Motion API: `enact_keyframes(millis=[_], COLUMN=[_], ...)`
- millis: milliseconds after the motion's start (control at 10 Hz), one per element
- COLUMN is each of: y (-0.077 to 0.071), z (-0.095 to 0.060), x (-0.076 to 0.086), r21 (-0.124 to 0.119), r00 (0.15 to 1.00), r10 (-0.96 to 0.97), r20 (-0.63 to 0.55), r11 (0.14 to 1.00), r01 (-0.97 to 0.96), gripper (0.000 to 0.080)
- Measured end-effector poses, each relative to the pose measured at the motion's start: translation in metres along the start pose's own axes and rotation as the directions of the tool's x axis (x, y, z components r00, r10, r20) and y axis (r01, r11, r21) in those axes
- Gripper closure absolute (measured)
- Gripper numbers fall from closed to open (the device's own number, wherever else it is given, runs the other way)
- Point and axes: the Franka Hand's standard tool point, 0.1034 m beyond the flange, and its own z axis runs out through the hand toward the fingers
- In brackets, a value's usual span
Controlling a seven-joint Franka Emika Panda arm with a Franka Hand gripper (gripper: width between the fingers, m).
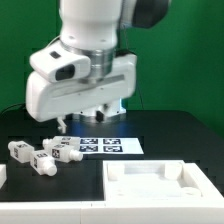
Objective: Assemble one leg
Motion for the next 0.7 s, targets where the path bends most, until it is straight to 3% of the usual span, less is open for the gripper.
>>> enact_keyframes(millis=[100, 200, 600, 700], y=[0.006, 0.005, 0.006, 0.018], z=[0.008, 0.016, 0.019, 0.027], x=[-0.012, -0.017, -0.018, -0.03], r21=[-0.019, -0.022, -0.021, -0.064], r00=[0.999, 0.997, 0.997, 0.997], r10=[-0.045, -0.079, -0.077, -0.075], r20=[-0.016, -0.025, -0.022, -0.004], r11=[0.999, 0.997, 0.997, 0.995], r01=[0.045, 0.078, 0.076, 0.075], gripper=[0.015, 0.015, 0.015, 0.015])
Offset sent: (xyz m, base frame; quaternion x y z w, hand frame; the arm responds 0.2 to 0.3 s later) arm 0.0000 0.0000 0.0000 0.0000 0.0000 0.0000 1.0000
